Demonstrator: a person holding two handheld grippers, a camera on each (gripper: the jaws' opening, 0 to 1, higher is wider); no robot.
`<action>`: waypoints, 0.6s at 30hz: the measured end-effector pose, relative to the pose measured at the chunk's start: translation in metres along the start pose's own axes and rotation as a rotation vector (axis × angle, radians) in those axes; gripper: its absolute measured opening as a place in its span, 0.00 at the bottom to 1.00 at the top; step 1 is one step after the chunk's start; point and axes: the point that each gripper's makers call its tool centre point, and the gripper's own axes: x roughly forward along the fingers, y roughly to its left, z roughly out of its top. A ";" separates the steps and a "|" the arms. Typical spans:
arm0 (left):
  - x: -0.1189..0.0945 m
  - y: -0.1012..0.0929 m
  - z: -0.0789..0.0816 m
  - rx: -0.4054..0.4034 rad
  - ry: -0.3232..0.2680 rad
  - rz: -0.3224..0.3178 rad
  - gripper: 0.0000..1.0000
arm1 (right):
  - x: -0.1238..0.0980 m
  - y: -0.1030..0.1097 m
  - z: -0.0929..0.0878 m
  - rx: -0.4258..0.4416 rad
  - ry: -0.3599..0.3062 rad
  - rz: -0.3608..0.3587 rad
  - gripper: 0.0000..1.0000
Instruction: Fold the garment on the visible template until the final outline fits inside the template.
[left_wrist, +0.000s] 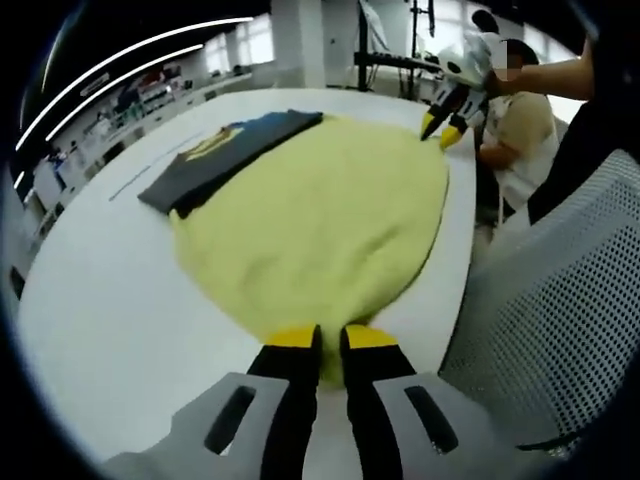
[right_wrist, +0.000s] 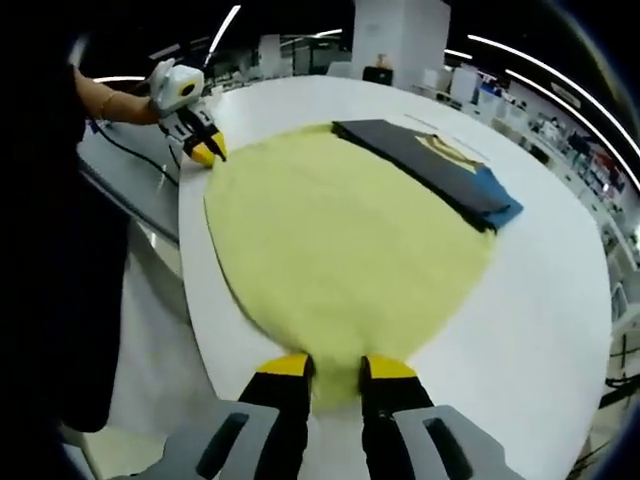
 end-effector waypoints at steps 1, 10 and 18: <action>0.000 0.001 0.000 -0.012 0.002 0.005 0.05 | 0.000 -0.002 0.000 0.002 -0.002 -0.010 0.07; -0.009 0.001 0.005 -0.063 0.042 0.048 0.02 | -0.001 -0.010 0.003 0.086 -0.039 -0.100 0.01; -0.022 0.011 0.016 -0.131 0.026 0.110 0.02 | -0.013 -0.013 0.017 0.162 -0.097 -0.141 0.00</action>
